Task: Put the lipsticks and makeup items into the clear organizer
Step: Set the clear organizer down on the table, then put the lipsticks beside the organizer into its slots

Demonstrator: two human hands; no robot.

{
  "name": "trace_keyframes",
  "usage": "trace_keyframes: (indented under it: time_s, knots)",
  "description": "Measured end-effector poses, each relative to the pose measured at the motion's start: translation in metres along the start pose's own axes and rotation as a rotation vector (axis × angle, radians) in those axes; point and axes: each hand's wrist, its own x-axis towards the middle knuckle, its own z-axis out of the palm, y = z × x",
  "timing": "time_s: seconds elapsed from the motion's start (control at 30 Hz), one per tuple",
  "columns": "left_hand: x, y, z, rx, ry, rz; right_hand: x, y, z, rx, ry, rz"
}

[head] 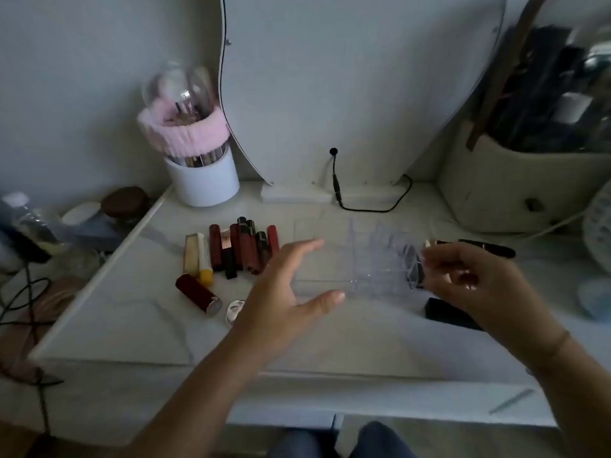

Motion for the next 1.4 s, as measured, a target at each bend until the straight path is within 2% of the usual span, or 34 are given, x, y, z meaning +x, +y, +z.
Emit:
trace_keyframes:
  time_s: [0.2, 0.43, 0.5, 0.77, 0.83, 1.03, 1.23, 1.4]
  knots:
    - [-0.009, 0.007, 0.028, 0.065, -0.017, 0.036, -0.028, 0.016, 0.000, -0.234, 0.003, -0.002]
    - [0.008, 0.005, 0.044, 0.206, 0.076, 0.108, -0.025, 0.021, 0.010, -0.514, 0.013, -0.068]
    - [0.011, 0.003, 0.046, 0.227, 0.090, 0.102, -0.023, 0.018, 0.006, -0.438, -0.004, -0.053]
    - [0.012, -0.002, 0.047, 0.255, 0.184, 0.149, 0.022, -0.029, -0.013, 0.224, 0.102, -0.097]
    - [0.012, -0.002, 0.047, 0.239, 0.190, 0.152, 0.042, -0.042, -0.011, 0.292, 0.136, -0.122]
    - [0.012, -0.003, 0.046, 0.195, 0.176, 0.126, 0.093, -0.057, 0.005, 0.311, 0.211, -0.162]
    - [0.013, -0.002, 0.045, 0.171, 0.171, 0.082, 0.106, -0.046, 0.023, 0.248, 0.165, -0.129]
    - [0.013, -0.003, 0.045, 0.197, 0.179, 0.086, 0.104, -0.038, 0.035, 0.221, 0.050, -0.122]
